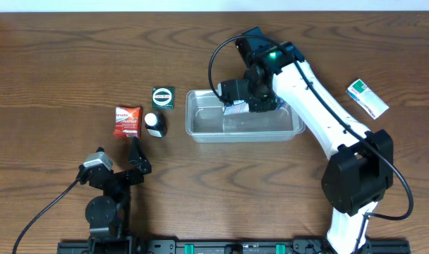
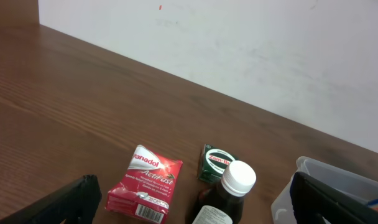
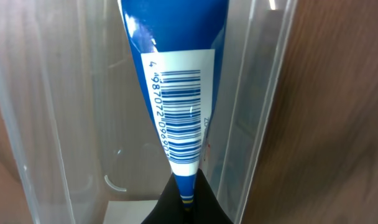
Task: Pack container
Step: 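Carry the blue box over the container and lower it inside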
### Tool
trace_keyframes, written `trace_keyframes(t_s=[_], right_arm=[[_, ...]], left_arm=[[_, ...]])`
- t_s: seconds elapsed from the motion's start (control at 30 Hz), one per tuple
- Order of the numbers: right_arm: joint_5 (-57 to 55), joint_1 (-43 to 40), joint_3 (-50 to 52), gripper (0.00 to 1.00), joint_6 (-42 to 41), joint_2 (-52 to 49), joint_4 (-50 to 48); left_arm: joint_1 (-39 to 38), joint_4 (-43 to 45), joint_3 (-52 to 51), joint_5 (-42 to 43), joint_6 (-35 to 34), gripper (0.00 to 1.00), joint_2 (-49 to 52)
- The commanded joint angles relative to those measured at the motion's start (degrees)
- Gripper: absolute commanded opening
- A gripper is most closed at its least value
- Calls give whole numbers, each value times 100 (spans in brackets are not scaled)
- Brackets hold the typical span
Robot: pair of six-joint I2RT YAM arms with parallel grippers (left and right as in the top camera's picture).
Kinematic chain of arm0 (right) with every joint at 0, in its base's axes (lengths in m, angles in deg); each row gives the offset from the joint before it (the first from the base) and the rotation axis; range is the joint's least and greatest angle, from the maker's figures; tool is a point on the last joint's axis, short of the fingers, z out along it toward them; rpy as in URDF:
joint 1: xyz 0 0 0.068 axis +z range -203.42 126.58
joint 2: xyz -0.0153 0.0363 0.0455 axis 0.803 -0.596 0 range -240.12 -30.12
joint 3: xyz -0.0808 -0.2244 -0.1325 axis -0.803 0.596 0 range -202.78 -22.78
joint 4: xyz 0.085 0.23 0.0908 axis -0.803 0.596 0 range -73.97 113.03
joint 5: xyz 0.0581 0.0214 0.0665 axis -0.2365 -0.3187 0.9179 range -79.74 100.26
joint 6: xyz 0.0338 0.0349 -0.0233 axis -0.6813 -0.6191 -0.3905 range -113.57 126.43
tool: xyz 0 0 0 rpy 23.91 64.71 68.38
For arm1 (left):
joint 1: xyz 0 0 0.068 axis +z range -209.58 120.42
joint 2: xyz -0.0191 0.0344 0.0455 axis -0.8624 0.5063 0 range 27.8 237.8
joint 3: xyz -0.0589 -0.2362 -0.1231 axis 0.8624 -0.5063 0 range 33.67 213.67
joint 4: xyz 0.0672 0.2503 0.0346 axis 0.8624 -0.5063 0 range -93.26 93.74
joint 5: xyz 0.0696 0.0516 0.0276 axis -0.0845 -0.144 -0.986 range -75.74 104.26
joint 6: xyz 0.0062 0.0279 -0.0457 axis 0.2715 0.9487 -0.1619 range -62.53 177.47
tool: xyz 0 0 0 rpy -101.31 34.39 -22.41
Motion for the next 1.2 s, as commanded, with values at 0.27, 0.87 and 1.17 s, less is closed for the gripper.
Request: trace_keyframes(t_s=[0.27,0.87,1.17], right_arm=[[-219,50,765,1,-706,-13,-533],[-428,44,1021,1,-533,-13,-970],[-275,129,1021,84,-922,-11,-476]], left_arm=[[22,-199,-129,-52,96,98,-26],[24,-199,-129,-52,94,98,-26],[22,-199,-129,-52,96,98,-26]])
